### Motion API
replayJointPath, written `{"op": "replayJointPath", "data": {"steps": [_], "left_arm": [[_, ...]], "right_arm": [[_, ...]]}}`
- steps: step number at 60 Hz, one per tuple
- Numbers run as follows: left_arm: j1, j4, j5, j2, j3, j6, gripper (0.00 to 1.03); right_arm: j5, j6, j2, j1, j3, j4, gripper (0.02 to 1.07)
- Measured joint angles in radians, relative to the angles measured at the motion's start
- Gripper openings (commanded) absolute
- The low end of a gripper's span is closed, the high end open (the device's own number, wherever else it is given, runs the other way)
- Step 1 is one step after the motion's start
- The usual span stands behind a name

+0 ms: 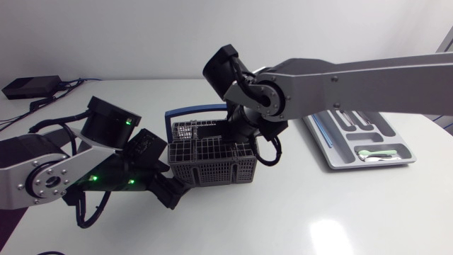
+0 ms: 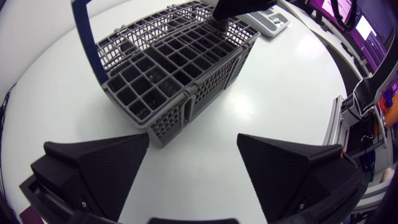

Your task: Unload the cutlery basket into the drawer organizer.

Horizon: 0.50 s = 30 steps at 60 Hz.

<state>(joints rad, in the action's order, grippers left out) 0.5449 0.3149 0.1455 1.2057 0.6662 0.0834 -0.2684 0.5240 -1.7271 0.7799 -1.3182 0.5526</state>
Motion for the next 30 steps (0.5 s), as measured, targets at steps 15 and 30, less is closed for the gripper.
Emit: {"op": "replayJointPath", "data": {"steps": [15, 30], "left_arm": [[0.014, -0.014, 0.000, 0.026, 0.000, -0.002, 0.99], [0.022, -0.029, 0.000, 0.028, 0.000, -0.004, 0.99]], "right_arm": [[-0.017, 0.000, 0.058, 0.019, 0.020, -0.025, 0.08], [-0.017, 0.000, 0.090, 0.024, 0.035, -0.038, 0.08]]}}
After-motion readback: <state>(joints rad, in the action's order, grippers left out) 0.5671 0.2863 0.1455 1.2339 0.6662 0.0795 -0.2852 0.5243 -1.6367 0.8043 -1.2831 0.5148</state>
